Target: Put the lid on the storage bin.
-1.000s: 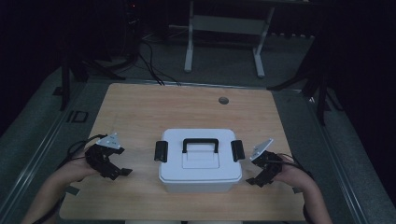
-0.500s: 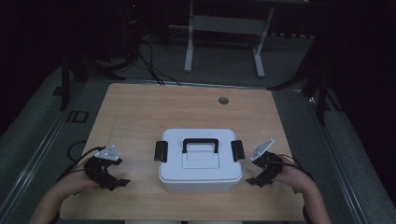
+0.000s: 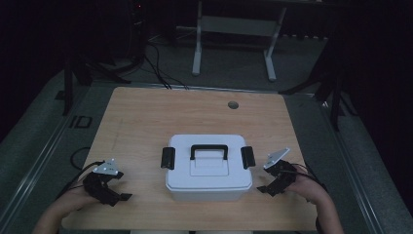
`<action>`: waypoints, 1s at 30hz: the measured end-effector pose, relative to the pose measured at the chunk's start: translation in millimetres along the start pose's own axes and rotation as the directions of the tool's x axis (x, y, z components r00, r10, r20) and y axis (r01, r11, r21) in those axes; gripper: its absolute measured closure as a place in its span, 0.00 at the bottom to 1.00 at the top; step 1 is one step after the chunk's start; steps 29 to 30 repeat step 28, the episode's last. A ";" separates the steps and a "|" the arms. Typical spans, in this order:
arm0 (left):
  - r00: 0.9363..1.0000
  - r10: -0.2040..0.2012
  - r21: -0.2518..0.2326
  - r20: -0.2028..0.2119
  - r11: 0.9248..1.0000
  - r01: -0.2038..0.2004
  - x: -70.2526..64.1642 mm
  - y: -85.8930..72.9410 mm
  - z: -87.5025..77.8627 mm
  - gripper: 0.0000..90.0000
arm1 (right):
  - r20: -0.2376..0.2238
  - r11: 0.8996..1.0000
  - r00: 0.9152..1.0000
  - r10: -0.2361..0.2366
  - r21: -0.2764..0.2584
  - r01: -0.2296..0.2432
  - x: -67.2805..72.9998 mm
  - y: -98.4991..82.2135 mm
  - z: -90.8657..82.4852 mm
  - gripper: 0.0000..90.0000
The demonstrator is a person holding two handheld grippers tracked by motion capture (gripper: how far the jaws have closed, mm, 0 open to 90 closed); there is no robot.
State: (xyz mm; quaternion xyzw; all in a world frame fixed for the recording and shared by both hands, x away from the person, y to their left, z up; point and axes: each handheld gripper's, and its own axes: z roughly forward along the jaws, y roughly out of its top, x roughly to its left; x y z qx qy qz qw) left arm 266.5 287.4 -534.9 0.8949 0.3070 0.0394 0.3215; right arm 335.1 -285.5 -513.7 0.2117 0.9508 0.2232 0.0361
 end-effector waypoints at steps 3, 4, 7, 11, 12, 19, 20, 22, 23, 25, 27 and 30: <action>1.000 0.000 -0.005 -0.009 1.000 0.000 -0.5 -2.6 -0.6 0.10 | 0.003 1.000 1.000 0.016 -0.016 -0.015 -0.3 -2.5 1.4 0.17; 1.000 -0.004 -0.017 -0.018 1.000 0.004 -1.2 -5.0 -1.7 0.10 | 0.002 1.000 1.000 0.021 -0.021 -0.021 -0.3 -3.7 2.3 0.17; 1.000 -0.009 -0.032 -0.026 0.999 0.008 -1.9 -8.5 -2.9 0.10 | 0.009 0.999 0.999 0.045 -0.027 -0.045 -1.3 -8.5 5.9 0.17; 1.000 -0.017 -0.070 -0.016 0.997 0.016 -3.0 -14.5 -4.8 0.10 | 0.008 0.995 0.997 0.076 -0.065 -0.076 -2.8 -12.5 8.2 0.17; 1.000 -0.020 -0.074 -0.020 0.997 0.019 -3.5 -15.7 -4.9 0.10 | 0.007 0.995 0.997 0.077 -0.071 -0.076 -2.6 -13.2 8.9 0.17; 0.999 -0.034 -0.113 -0.032 0.993 0.030 -5.0 -21.2 -5.3 0.10 | 0.013 0.988 0.994 0.109 -0.110 -0.107 -2.6 -17.3 11.3 0.17; 0.999 -0.040 -0.124 -0.031 0.992 0.036 -5.0 -21.8 -5.3 0.10 | 0.011 0.987 0.994 0.112 -0.116 -0.110 -2.7 -17.2 10.7 0.17; 0.998 -0.047 -0.136 -0.032 0.990 0.042 -5.6 -23.3 -4.2 0.10 | 0.011 0.985 0.993 0.116 -0.127 -0.114 -3.3 -16.9 9.9 0.17; 0.998 -0.046 -0.135 -0.032 0.990 0.041 -5.7 -24.0 -3.2 0.10 | 0.012 0.985 0.993 0.116 -0.127 -0.114 -3.6 -16.8 9.8 0.17; 0.998 -0.045 -0.125 -0.036 0.991 0.040 -6.2 -25.1 -1.1 0.10 | 0.010 0.986 0.993 0.117 -0.124 -0.115 -3.4 -16.7 10.1 0.17; 0.998 -0.043 -0.122 -0.036 0.992 0.038 -6.3 -25.4 -0.6 0.10 | 0.011 0.986 0.993 0.115 -0.122 -0.113 -3.0 -16.7 10.3 0.17; 0.998 -0.051 -0.130 -0.035 0.990 0.046 -6.5 -26.1 0.5 0.10 | 0.012 0.986 0.993 0.116 -0.122 -0.114 -2.8 -16.8 10.5 0.17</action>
